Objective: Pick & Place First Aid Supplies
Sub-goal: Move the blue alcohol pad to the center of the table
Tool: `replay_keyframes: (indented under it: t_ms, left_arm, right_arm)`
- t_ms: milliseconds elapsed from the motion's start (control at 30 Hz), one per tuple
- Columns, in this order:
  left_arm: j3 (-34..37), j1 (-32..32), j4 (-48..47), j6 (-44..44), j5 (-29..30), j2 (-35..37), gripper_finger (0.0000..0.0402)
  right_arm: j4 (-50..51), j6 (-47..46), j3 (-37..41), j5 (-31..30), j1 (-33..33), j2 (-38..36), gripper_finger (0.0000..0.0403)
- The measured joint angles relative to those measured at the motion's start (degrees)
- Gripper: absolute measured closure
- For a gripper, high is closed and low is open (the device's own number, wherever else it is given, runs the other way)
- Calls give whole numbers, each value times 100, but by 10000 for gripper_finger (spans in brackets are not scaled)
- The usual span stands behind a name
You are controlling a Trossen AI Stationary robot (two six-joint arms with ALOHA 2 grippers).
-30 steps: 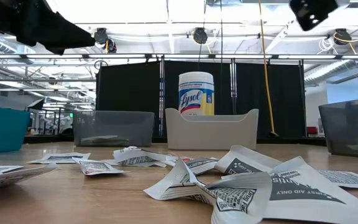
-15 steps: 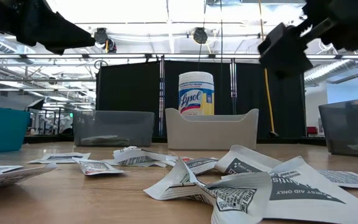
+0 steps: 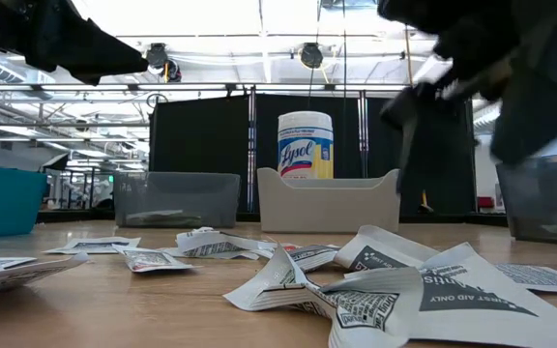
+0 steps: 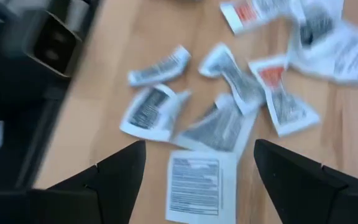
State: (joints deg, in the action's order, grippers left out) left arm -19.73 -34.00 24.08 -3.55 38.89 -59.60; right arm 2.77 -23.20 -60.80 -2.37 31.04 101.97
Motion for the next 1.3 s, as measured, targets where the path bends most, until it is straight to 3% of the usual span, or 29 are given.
replay_keyframes:
  t_ms: [167,333,500,567,733,867,1167,1300]
  left_arm:
    - [0,0,0,-15,-226,0,304]
    - [-1,-3,-62,-185,-1099,-27,304]
    - [-540,-105,-268,-77,-1154,-609,304]
    - [-1007,-111,-792,40,-1153,-1016,304]
    - [-2386,-61,-3102,-178,-1152,-1818,303]
    - [-3087,7,-4024,-568,-1332,-2154,289]
    - [-3367,311,-5222,-2036,-2325,-2539,204]
    - [-3364,350,-5602,-2732,-2385,-2692,192]
  right_arm:
    - [124,-184,-170,266,-6,236,104]
    - [554,-233,-315,253,-8,276,105]
    - [794,-108,-338,251,-6,275,105]
    - [855,-10,-338,253,-23,276,105]
    - [865,173,-336,243,-65,273,106]
    - [885,203,-334,269,-56,273,106]
    - [978,362,-332,263,27,273,106]
    - [953,441,-332,254,61,273,106]
